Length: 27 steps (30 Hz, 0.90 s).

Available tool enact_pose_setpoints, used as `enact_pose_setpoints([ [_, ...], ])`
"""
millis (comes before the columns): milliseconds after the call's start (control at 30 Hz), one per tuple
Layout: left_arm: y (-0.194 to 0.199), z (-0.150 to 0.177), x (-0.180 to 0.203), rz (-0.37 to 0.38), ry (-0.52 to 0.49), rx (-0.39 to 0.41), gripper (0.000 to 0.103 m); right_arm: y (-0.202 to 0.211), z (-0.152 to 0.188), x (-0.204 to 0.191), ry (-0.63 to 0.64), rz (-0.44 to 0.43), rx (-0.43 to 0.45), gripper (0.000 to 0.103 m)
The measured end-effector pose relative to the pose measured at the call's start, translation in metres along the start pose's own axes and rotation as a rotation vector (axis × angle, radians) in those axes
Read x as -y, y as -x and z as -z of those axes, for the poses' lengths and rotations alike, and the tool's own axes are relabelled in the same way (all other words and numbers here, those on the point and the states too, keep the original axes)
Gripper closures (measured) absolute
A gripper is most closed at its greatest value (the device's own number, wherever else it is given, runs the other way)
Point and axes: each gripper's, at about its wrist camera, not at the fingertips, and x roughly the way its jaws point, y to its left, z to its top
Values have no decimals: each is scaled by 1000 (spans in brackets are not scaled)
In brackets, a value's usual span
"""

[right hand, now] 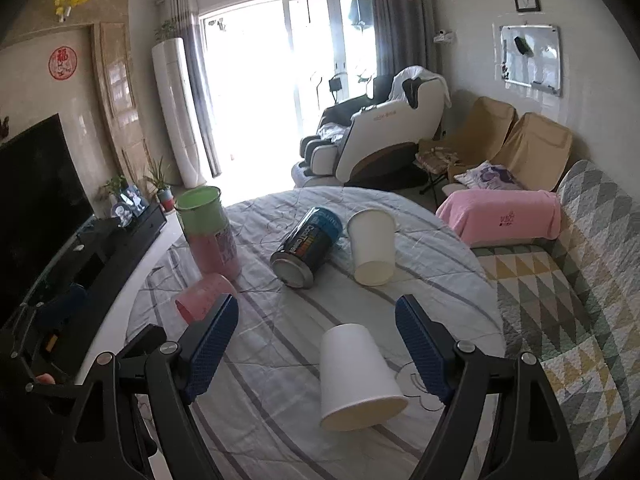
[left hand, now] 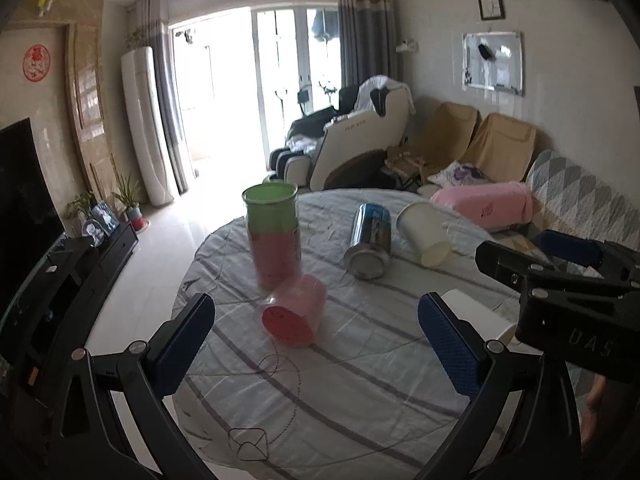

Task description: Flip cup upright

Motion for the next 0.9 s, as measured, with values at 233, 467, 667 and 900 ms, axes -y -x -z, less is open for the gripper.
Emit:
enact_pose_setpoints([
  [233,16,2,8,13,18,43,0,26,5,4,13,31,100,21],
  [467,22,2,12,-26,11,66,0,34,7,8,9,38,125,21],
  [667,24,2,11,-37,11,89,0,34,9,11,-5,34,126,21],
  [900,21,2,14,-32,3,88,0,33,9,11,-2,35,122,21],
])
